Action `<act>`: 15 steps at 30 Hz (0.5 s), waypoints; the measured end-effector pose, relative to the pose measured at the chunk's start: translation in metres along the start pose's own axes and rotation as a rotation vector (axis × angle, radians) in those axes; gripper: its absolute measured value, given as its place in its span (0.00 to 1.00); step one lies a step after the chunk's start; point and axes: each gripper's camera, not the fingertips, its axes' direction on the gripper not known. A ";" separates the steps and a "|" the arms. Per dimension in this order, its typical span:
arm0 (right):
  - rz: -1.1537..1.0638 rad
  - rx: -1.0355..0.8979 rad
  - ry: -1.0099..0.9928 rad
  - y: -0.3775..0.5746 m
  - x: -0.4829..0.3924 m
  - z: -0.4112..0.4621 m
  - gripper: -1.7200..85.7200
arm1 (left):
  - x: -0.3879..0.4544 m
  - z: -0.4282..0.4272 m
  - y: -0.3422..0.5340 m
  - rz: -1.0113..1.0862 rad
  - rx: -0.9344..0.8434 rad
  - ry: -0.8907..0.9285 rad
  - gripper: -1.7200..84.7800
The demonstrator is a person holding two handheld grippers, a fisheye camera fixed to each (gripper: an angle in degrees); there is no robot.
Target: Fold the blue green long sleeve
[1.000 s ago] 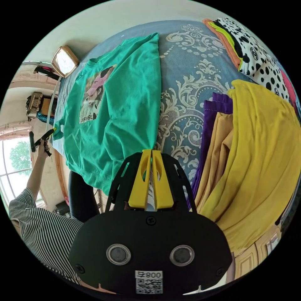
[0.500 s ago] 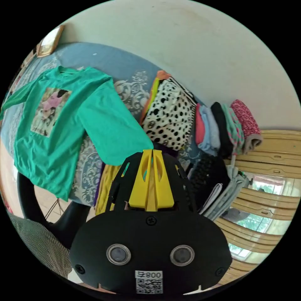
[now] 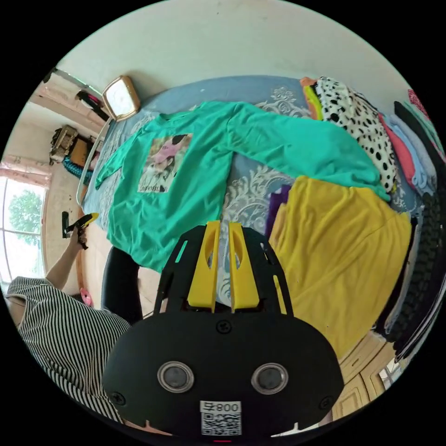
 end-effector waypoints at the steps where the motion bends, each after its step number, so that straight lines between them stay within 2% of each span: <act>1: -0.009 -0.059 -0.031 0.017 -0.010 0.025 0.08 | -0.002 0.012 0.006 0.008 -0.043 0.014 0.14; 4: 0.072 -0.117 -0.109 0.052 -0.007 0.066 0.09 | -0.005 0.035 0.013 0.028 -0.142 0.008 0.14; 9: 0.169 -0.145 -0.237 0.075 0.011 0.092 0.11 | -0.012 0.044 0.011 0.034 -0.141 -0.015 0.13; 15: 0.210 -0.162 -0.183 0.079 0.021 0.102 0.06 | -0.020 0.062 0.006 0.016 -0.189 -0.033 0.07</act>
